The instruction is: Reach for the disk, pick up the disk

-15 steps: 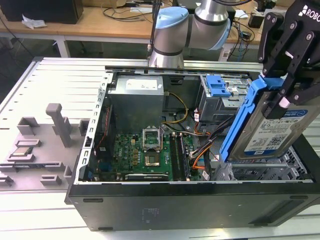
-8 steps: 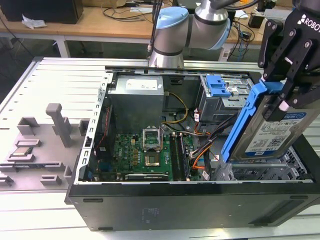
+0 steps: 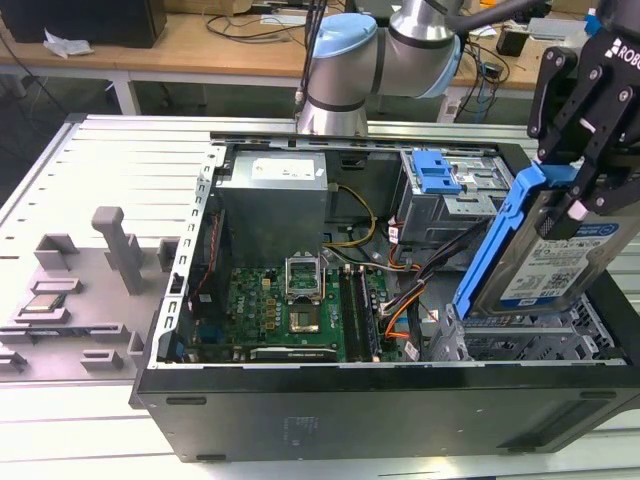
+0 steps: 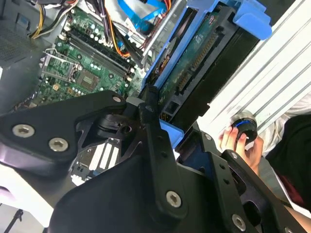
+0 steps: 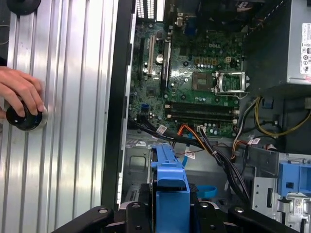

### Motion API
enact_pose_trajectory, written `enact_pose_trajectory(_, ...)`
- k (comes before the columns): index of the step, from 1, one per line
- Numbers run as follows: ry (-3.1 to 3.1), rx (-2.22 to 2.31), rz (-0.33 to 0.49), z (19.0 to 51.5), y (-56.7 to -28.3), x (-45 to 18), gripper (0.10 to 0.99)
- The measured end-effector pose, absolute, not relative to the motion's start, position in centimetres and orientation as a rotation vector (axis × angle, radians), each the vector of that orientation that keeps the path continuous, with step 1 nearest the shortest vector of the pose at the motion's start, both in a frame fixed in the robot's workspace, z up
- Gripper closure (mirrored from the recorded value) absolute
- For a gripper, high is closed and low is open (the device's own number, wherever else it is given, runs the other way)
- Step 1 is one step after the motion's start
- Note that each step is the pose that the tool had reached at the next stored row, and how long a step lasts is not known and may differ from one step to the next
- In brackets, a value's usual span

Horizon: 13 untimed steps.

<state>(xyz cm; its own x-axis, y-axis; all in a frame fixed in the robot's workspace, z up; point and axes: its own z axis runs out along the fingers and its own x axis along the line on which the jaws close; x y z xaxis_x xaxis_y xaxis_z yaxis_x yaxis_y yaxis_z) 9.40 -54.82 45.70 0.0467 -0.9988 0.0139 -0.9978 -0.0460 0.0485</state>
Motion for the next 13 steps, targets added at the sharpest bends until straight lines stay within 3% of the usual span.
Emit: enact_pose_trajectory(13,-2.188,2.191,-0.039,44.99,-54.75,9.89,0.722)
